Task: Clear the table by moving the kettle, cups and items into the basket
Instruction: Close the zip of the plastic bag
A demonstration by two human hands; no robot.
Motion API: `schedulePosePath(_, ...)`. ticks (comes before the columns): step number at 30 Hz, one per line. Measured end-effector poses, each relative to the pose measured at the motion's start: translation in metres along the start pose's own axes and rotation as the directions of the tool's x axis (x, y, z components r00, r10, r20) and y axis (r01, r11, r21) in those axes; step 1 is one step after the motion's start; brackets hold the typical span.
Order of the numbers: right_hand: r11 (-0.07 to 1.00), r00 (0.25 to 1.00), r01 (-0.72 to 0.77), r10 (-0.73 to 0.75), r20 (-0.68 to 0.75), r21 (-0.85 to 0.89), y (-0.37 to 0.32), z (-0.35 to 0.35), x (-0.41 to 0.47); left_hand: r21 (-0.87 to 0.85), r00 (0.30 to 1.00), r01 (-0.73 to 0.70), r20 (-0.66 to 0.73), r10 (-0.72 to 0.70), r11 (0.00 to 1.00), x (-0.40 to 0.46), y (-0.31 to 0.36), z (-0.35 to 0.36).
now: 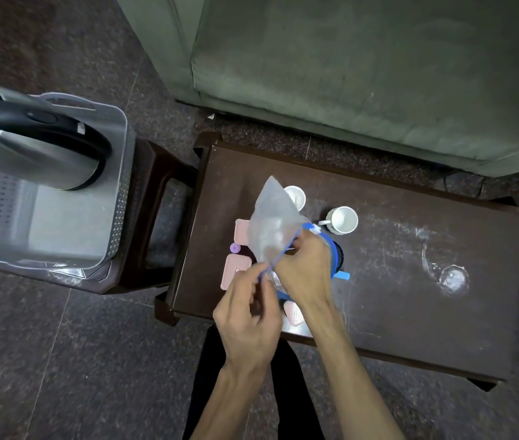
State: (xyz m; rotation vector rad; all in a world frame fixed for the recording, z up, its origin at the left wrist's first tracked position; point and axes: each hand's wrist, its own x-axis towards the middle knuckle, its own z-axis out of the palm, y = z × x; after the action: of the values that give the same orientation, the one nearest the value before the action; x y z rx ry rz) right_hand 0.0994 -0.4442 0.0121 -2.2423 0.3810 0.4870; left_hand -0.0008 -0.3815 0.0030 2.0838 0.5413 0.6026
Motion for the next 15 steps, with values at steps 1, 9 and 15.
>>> schedulePosePath(1,1.000,0.999,0.004,-0.003,0.050,-0.008,0.000,-0.001,-0.002,0.006,1.000,0.023,-0.017,-0.023,1.000,0.002,-0.001,0.001)
schedulePosePath(9,0.965,0.982,0.130,-0.095,0.161,-0.227,-0.018,-0.044,-0.018,0.032,0.986,0.151,-0.071,-0.149,0.988,0.024,-0.002,0.003)
schedulePosePath(15,0.961,0.985,0.169,-0.162,0.050,-0.217,-0.012,-0.094,-0.032,0.011,0.993,0.115,-0.032,-0.115,0.993,0.025,0.006,0.019)
